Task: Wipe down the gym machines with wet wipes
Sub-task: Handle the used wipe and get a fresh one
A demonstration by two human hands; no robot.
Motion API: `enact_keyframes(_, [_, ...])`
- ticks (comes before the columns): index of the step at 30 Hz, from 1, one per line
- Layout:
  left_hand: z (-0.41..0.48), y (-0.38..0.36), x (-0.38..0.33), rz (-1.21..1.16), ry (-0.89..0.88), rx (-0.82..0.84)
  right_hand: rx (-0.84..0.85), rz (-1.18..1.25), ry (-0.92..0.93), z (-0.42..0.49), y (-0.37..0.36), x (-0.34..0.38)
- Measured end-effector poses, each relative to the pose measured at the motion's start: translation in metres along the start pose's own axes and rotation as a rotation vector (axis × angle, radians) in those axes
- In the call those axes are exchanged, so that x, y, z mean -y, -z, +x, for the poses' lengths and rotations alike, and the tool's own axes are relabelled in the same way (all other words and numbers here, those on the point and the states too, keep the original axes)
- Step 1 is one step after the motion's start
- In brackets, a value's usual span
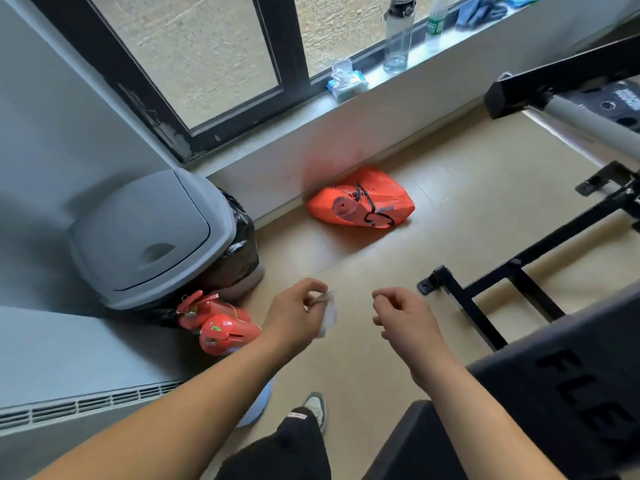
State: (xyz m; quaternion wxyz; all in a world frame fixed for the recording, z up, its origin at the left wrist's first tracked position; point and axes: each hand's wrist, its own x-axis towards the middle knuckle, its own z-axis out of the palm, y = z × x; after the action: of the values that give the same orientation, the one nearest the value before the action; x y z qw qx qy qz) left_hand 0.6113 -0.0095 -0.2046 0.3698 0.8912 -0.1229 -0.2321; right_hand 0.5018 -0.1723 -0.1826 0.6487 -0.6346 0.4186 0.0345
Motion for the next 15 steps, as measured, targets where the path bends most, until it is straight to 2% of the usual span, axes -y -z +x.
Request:
enact_keyframes(3, [0.033,0.039,0.030,-0.002,0.158,-0.066,0.085,-0.061,-0.011,0.020,-0.043,0.026])
enact_keyframes(11, [0.161,0.137,0.110,0.002,0.313,-0.141,0.324,-0.334,0.118,0.143,-0.214,0.106])
enact_keyframes(15, [0.209,0.182,0.150,0.048,0.409,-0.261,0.391,-0.426,0.161,0.186,-0.273,0.129])
